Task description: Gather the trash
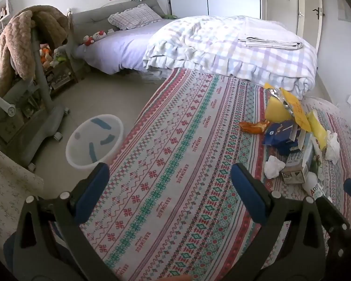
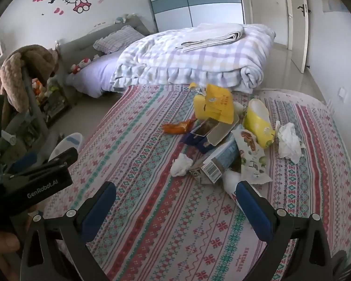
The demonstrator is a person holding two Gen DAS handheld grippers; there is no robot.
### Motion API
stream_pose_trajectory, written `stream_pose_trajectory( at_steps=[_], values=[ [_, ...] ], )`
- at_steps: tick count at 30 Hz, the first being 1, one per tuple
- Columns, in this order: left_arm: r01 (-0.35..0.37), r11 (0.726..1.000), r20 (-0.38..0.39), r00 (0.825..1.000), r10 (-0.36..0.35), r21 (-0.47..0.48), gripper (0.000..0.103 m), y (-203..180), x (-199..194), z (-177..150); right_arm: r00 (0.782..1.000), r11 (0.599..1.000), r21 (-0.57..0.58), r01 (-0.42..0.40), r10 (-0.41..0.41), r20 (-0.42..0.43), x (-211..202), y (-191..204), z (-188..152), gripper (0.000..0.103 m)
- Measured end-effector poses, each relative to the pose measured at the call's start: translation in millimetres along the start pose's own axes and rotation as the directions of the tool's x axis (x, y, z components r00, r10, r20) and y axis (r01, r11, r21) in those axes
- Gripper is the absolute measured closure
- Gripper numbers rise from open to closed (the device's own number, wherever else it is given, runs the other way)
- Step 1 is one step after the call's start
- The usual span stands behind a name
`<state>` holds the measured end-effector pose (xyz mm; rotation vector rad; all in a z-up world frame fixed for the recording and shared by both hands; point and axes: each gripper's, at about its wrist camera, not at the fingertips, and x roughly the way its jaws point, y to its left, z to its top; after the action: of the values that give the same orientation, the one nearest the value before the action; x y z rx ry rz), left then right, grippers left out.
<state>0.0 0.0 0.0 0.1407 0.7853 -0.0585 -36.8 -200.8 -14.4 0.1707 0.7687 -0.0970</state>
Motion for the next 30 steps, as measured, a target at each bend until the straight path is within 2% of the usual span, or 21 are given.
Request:
stream_pose_trajectory(
  at_steps=[30],
  values=[
    [-0.004,1.0,-0.007,1.0,0.004,0.006,0.0,-5.0,1.6,-3.3,1.0,1.0,0.005,-0.002,0.002,-0.004,0.8,-2.0,-0.3,0.0]
  ],
)
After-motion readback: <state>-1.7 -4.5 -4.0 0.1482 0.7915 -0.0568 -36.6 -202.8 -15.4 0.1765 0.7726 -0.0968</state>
